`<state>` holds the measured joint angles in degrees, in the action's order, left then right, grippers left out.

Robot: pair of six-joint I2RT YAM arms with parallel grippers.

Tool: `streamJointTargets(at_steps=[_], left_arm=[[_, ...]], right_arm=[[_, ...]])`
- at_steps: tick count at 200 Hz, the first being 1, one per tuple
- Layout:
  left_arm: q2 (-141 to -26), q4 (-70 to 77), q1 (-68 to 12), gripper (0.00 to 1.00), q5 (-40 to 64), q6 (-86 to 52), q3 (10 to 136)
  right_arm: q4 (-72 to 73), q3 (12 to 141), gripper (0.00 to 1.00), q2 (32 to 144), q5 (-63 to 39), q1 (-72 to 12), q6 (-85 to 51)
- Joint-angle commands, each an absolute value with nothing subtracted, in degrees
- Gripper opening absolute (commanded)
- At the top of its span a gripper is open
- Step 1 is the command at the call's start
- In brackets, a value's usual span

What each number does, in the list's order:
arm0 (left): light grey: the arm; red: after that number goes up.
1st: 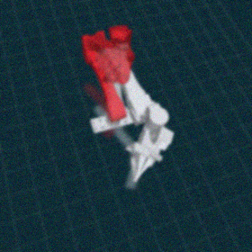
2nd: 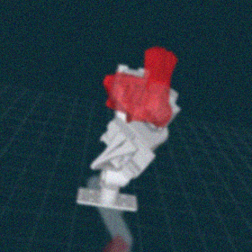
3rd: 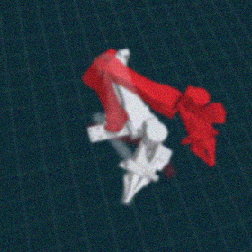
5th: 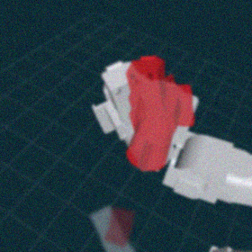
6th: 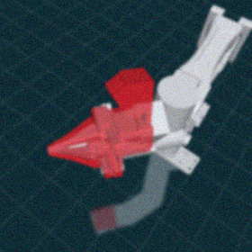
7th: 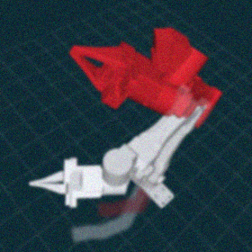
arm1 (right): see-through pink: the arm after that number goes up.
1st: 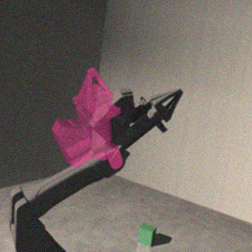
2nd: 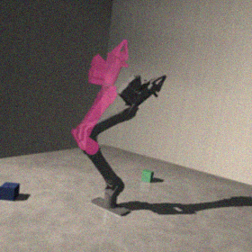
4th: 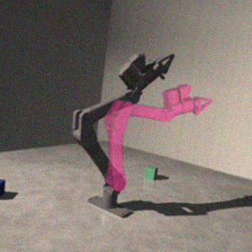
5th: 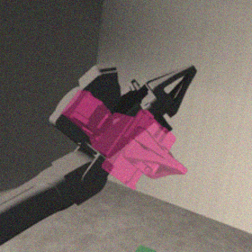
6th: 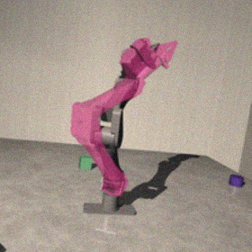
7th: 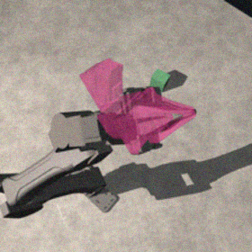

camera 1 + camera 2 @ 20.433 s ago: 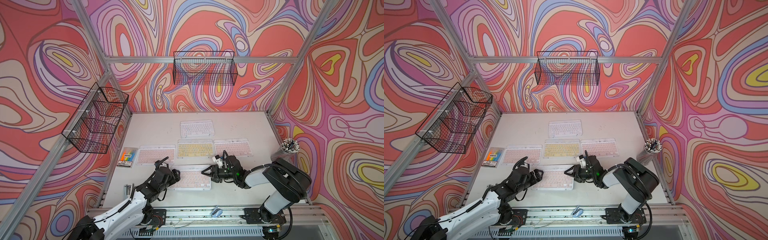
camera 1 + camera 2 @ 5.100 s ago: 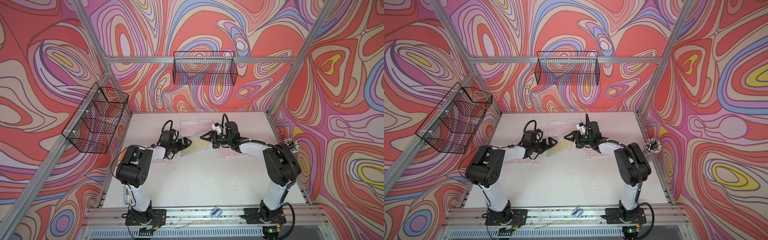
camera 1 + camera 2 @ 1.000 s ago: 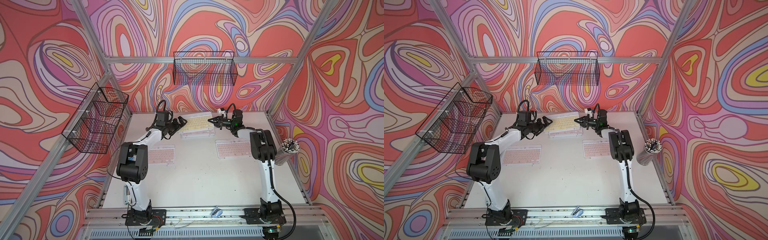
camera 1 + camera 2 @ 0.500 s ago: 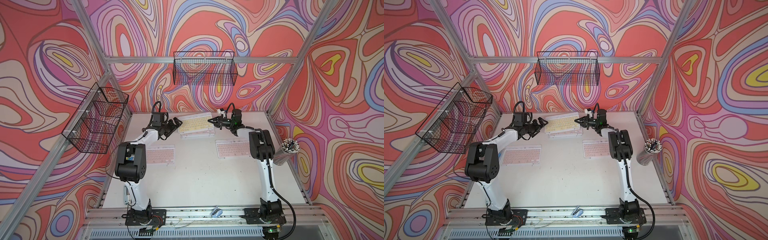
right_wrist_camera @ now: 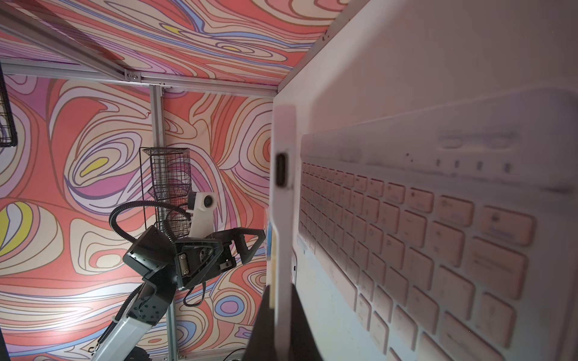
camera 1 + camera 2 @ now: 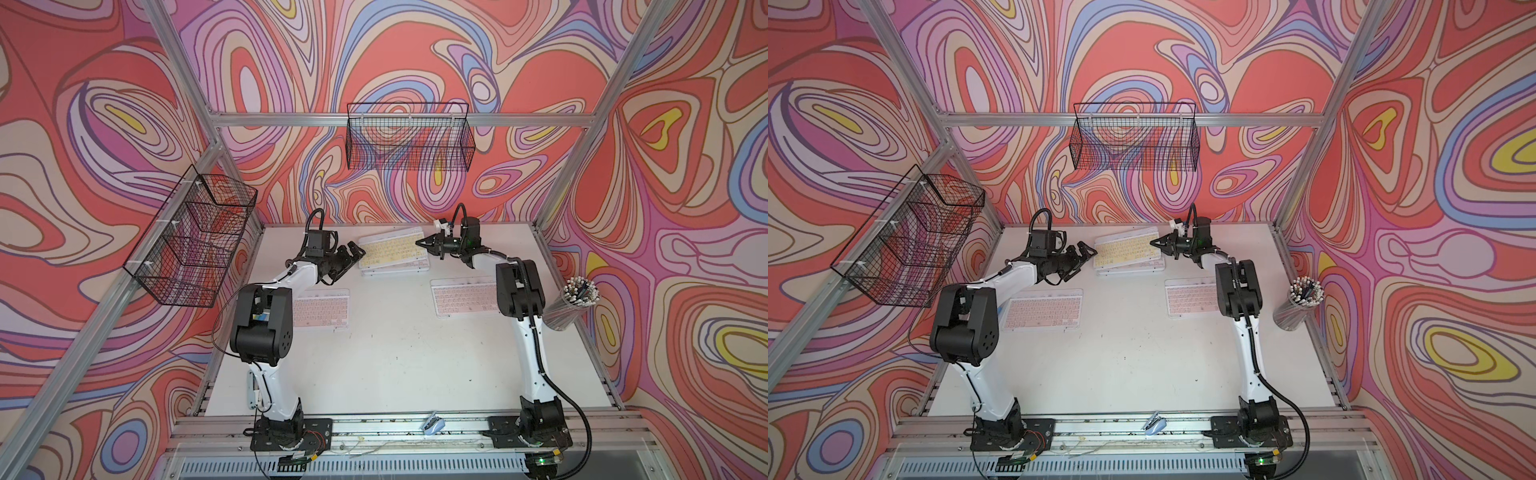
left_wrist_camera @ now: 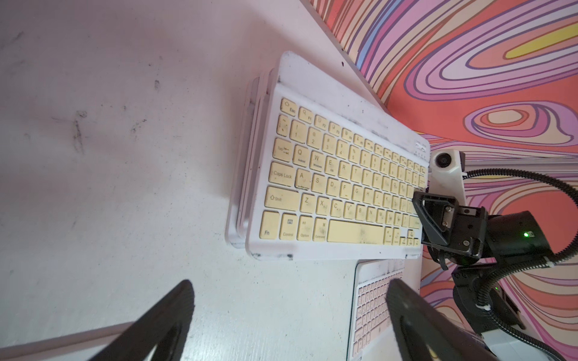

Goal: Stack the numeric keypads
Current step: Place the numeric keypad at the numeric keypad.

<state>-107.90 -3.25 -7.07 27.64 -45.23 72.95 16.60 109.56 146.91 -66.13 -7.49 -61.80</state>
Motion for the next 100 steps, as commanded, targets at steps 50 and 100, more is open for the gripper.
streamJointTargets(at_steps=[50, 100], left_arm=[[-108.1, -3.2, -7.6, 0.98, 28.0, -44.8, 72.5], [-108.5, -3.5, -7.9, 0.98, 27.6, -44.4, 72.5]], right_arm=[[7.0, 113.9, 0.00, 149.2, -64.7, -6.6, -54.2], [1.2, 115.9, 0.00, 150.1, -63.0, -6.6, -50.5]])
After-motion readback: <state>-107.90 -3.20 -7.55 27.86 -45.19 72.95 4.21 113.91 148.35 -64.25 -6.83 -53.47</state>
